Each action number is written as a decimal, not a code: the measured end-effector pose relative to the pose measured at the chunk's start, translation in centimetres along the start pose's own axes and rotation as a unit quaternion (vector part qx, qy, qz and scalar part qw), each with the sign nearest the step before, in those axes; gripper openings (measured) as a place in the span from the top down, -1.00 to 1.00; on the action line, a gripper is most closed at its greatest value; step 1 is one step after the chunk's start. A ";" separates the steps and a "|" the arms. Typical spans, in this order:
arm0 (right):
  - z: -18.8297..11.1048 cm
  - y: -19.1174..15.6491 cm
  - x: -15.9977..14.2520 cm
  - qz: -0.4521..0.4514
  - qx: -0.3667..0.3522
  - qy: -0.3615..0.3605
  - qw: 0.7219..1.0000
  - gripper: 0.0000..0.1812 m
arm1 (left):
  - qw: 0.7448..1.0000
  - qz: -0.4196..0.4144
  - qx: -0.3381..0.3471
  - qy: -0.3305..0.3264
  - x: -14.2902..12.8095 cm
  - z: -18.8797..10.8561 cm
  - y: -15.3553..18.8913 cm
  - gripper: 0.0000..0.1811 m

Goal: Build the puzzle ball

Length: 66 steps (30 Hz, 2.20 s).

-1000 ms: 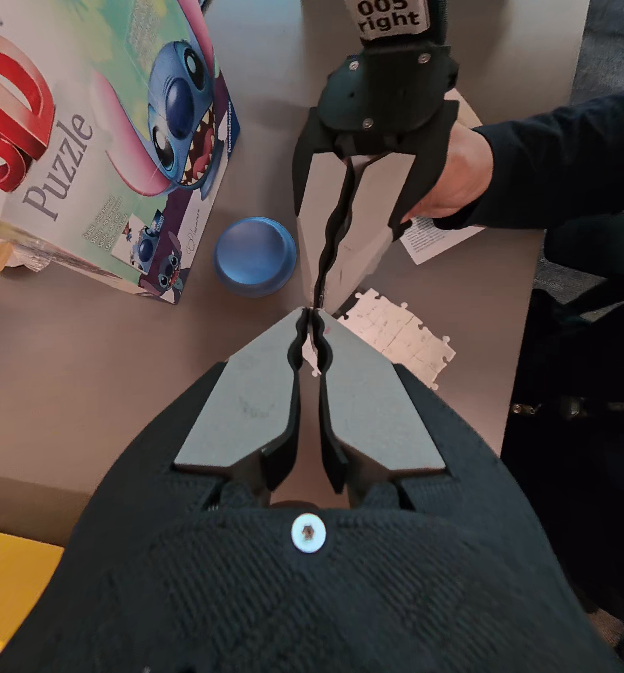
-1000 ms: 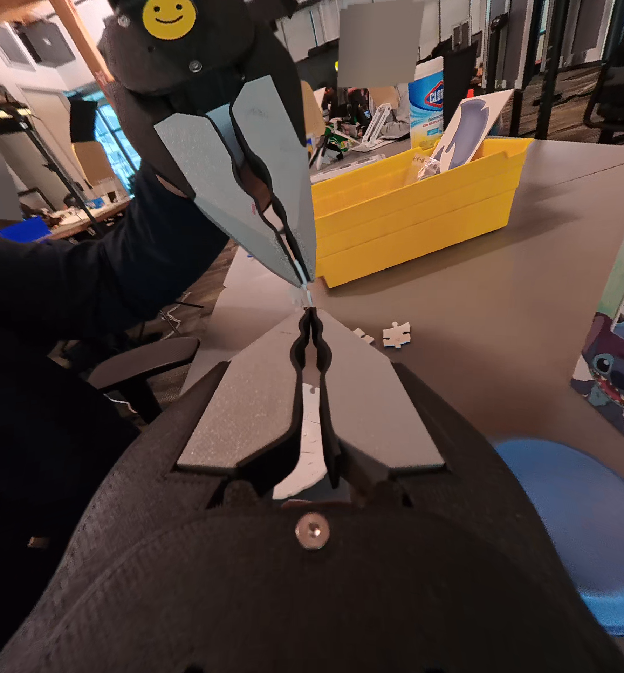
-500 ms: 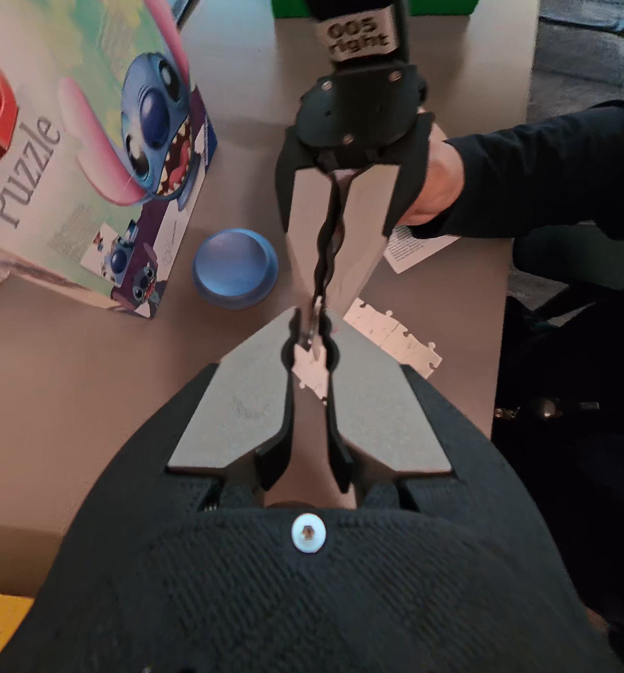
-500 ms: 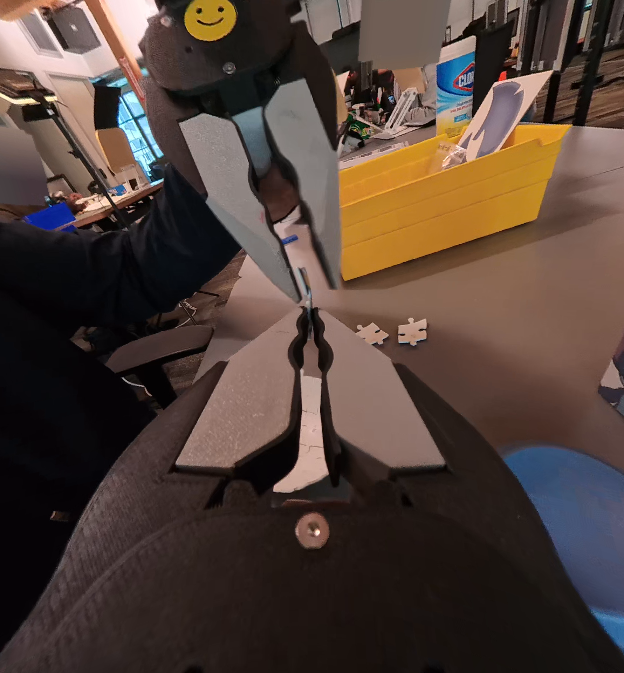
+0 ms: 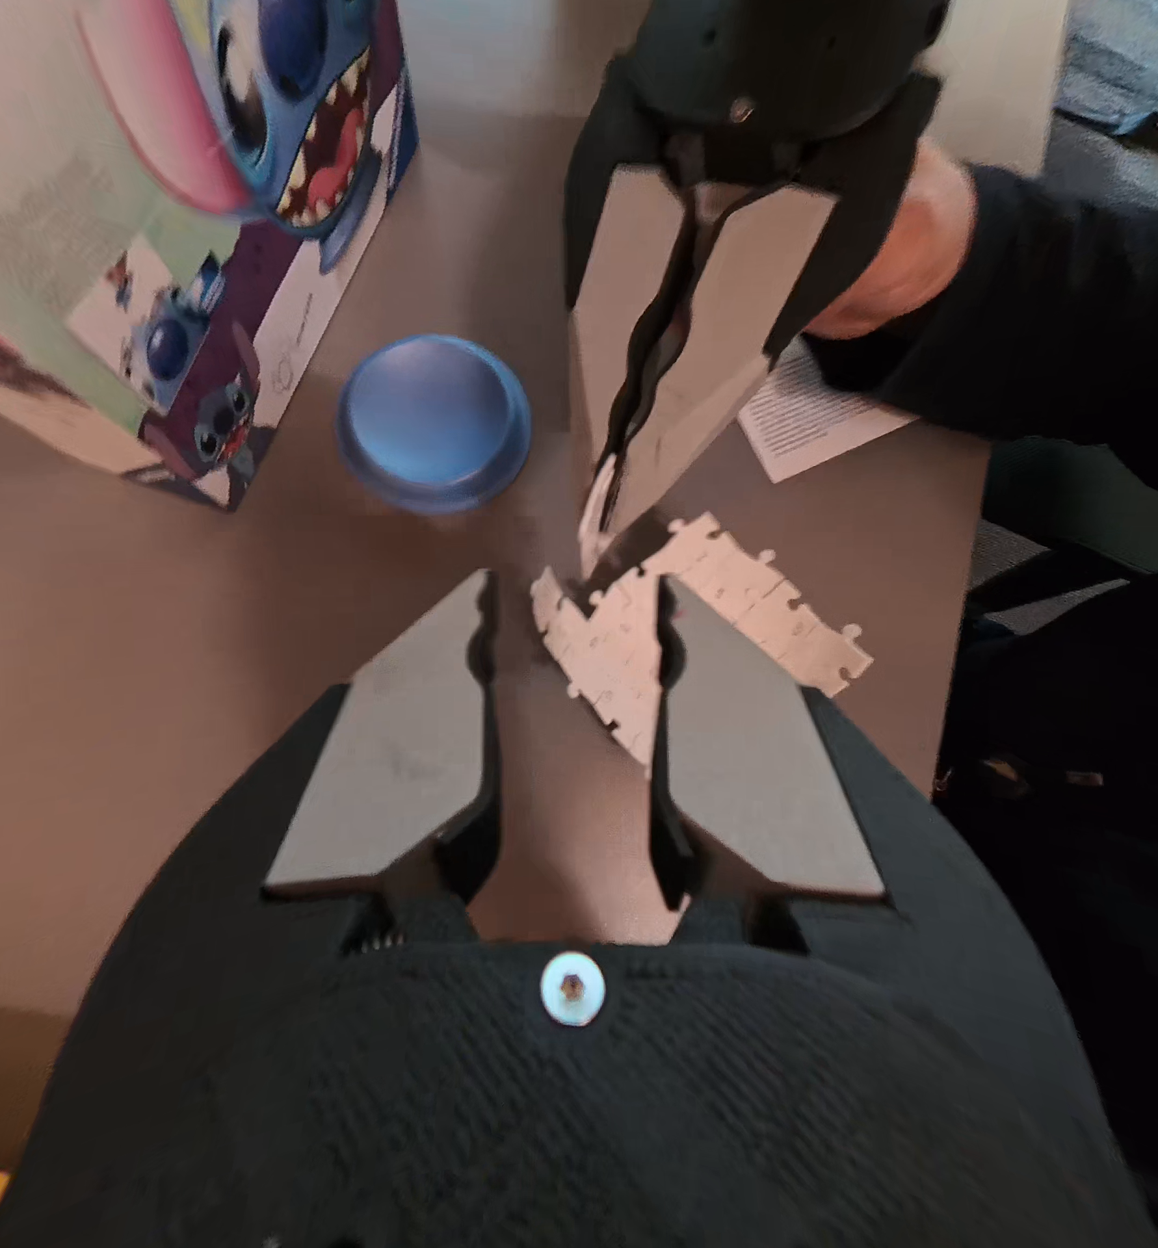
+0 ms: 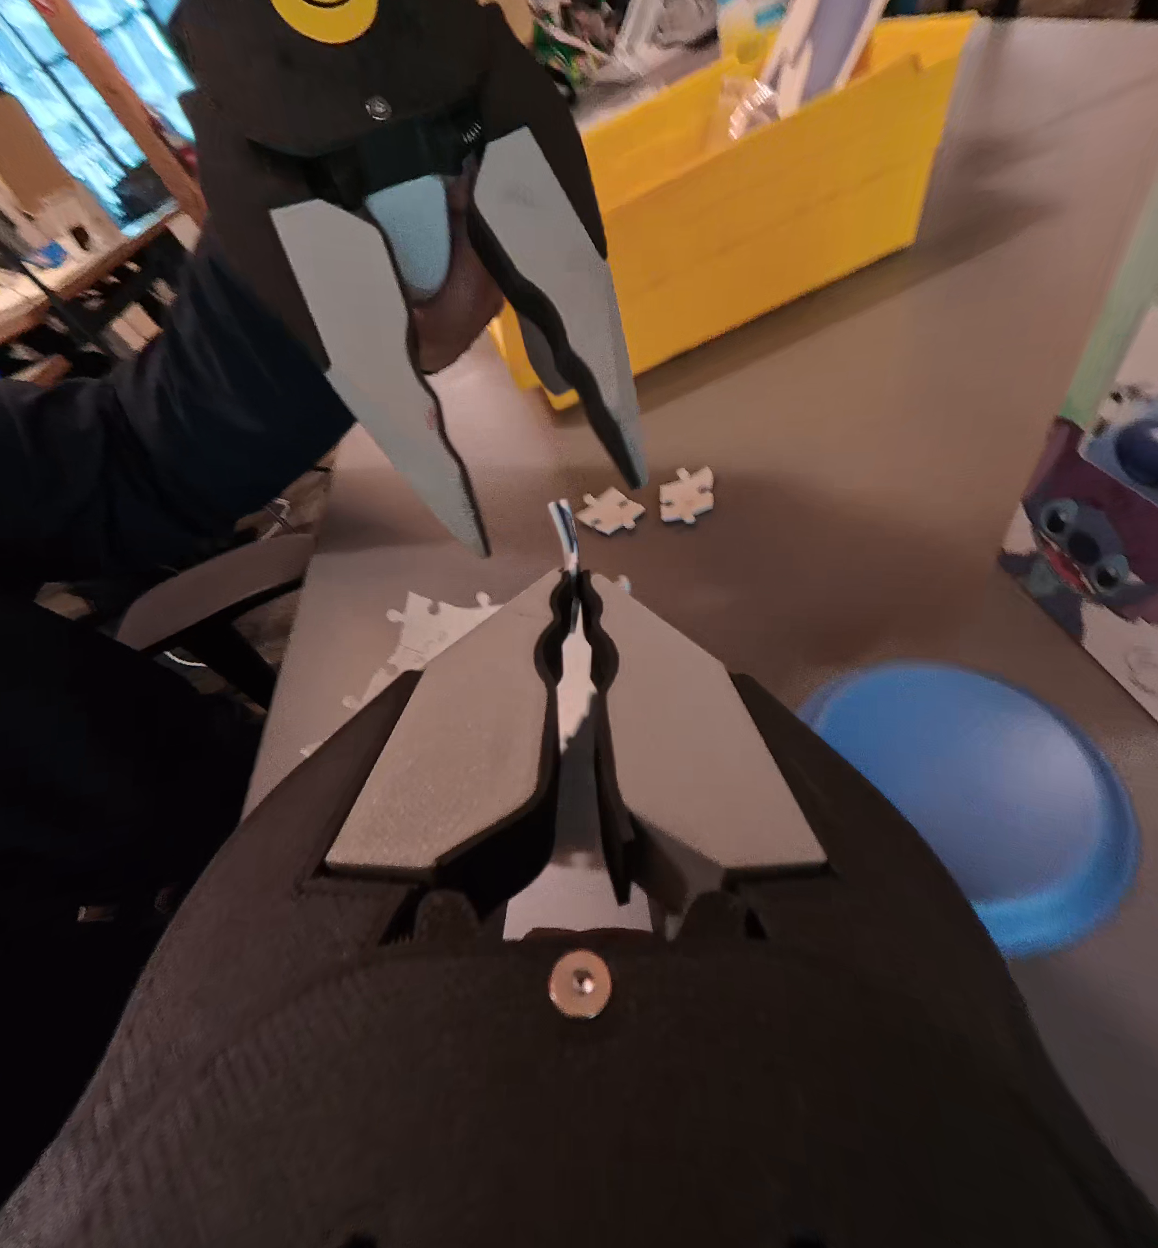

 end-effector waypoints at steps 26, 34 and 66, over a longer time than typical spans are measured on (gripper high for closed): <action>1.5 0.4 -2.6 0.089 0.035 -0.144 0.985 1.00 | 0.990 -0.093 -0.104 -0.022 -5.2 5.4 -2.1 0.94; 1.9 0.8 -3.1 0.102 0.025 -0.165 0.981 1.00 | 0.991 -0.088 -0.103 -0.015 -5.3 5.3 -1.9 0.95; 2.5 0.9 -4.1 0.139 0.073 -0.189 0.969 1.00 | 0.987 -0.072 -0.144 -0.018 -6.0 5.8 -1.5 0.94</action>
Point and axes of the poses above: each gripper's, where its closed fingertips meet, z out along the fingers, x out of its top, y = z × x across the jaws, the point moved 9 cm from there along -z, back along the fingers, and after that the axes turned 7 degrees about -z, right-handed, at the moved point
